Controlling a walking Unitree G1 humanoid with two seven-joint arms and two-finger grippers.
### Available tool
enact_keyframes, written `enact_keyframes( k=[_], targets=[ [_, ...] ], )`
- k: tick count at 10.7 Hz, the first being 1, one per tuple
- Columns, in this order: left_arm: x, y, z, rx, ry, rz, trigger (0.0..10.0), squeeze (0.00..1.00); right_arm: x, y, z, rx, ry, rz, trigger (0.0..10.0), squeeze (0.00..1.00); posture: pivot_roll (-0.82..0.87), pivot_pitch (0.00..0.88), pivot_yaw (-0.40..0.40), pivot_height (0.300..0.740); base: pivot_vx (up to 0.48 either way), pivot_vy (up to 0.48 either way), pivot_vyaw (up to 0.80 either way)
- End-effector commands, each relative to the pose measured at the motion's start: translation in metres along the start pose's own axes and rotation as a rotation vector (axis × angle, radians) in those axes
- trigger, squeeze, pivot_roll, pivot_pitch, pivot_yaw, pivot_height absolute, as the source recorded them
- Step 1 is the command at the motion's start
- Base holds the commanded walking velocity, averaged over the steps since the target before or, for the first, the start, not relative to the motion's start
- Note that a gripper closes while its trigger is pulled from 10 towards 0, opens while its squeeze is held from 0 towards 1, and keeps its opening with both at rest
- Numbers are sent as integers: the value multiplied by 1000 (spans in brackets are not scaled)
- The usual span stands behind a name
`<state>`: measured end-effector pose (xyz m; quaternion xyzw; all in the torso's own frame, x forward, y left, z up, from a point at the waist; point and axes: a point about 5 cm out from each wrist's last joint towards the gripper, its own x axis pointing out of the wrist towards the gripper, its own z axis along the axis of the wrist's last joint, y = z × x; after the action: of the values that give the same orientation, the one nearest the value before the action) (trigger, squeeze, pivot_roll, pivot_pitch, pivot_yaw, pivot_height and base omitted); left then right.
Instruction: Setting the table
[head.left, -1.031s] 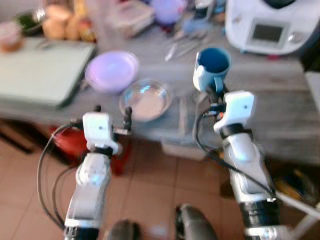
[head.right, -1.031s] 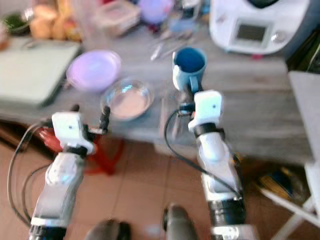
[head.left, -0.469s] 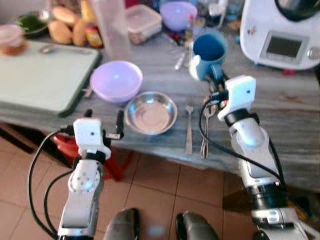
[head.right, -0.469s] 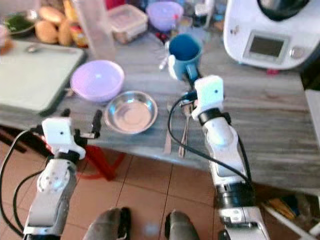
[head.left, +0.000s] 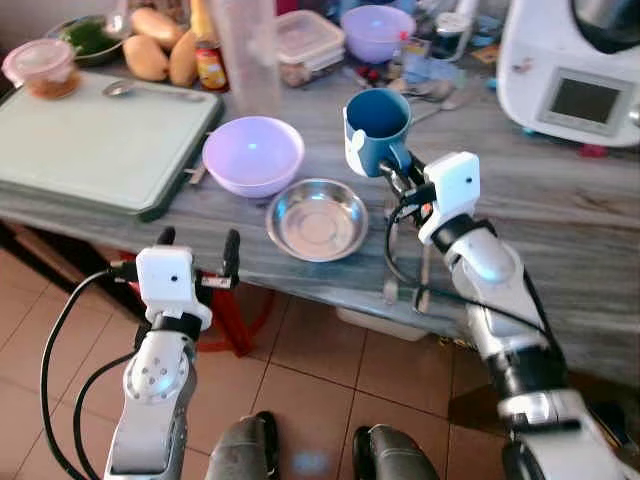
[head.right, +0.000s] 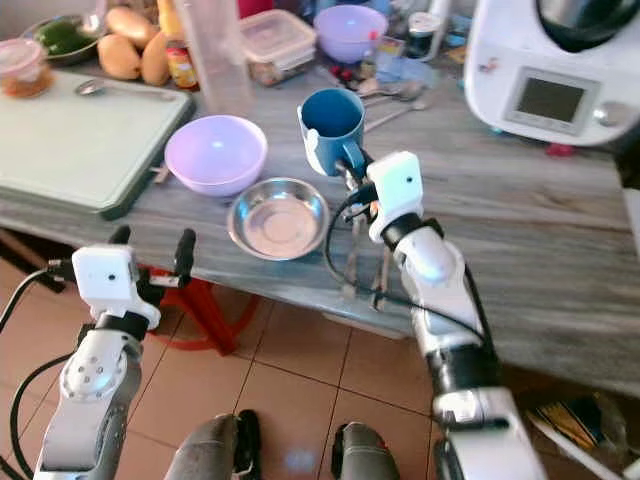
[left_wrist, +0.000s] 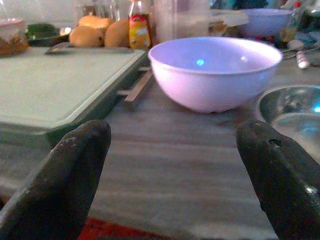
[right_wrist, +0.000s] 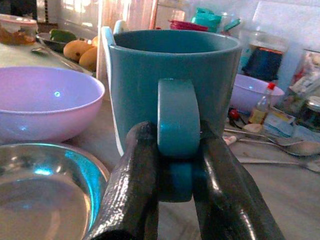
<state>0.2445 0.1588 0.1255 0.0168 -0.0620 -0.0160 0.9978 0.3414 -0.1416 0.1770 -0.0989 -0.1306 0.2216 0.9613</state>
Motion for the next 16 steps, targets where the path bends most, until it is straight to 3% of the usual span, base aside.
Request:
enact_keyframes(
  k=[1, 16],
  targets=[
    [-3, 3, 3, 6, -5, 3, 10000, 0, 1, -7, 1, 4, -10, -14, 10000, 0, 56, 197, 3, 740, 0, 0, 0],
    [-2, -6, 5, -11, 3, -27, 10000, 0, 3, -4, -24, 36, 45, 45, 10000, 0, 54, 216, 18, 740, 0, 0, 0]
  ],
)
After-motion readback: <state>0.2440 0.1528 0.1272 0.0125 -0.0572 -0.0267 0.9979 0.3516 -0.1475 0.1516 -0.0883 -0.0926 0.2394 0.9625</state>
